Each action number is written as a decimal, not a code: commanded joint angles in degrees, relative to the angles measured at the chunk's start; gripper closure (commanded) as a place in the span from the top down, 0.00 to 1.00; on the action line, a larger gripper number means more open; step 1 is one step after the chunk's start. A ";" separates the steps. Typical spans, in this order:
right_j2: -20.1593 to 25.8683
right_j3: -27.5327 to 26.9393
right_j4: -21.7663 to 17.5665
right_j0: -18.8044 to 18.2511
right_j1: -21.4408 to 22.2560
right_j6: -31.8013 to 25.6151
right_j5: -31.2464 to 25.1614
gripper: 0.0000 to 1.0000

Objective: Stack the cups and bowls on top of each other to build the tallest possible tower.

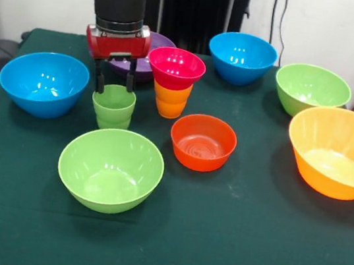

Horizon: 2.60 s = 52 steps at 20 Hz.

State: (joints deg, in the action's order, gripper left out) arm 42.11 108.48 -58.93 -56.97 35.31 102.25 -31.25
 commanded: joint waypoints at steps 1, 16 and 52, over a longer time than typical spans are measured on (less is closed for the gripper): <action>-2.58 0.06 -6.06 1.80 -2.72 -8.53 2.00 1.00; 0.27 -0.88 -1.46 -0.21 -0.01 -12.40 -1.83 1.00; -5.76 -8.62 -7.24 5.37 -4.66 -1.76 5.42 1.00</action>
State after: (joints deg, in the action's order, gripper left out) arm 39.92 106.46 -59.60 -54.92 34.32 102.25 -29.49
